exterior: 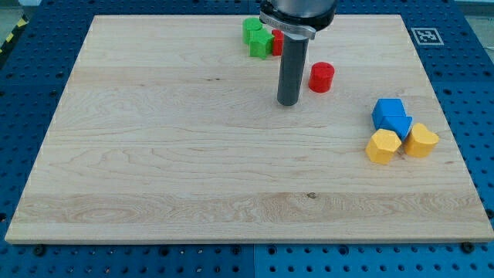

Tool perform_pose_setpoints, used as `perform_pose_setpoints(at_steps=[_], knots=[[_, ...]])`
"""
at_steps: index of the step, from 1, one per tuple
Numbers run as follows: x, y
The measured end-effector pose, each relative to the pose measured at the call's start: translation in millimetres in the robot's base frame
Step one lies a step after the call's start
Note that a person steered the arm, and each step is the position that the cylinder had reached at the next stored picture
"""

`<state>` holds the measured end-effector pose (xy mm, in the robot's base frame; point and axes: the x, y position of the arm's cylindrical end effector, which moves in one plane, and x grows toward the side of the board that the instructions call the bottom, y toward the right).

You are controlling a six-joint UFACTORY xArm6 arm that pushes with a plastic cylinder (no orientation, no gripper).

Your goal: Slide the red circle closer to green star

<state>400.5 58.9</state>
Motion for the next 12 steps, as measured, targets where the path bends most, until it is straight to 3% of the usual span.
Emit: perform_pose_setpoints(at_steps=[1, 2, 4, 6, 10, 12], knots=[[-43.8, -0.9], [-58.3, 9.9], [-62.0, 88.8], [-24.6, 146.8], [3.1, 119.7], [-2.9, 96.8]])
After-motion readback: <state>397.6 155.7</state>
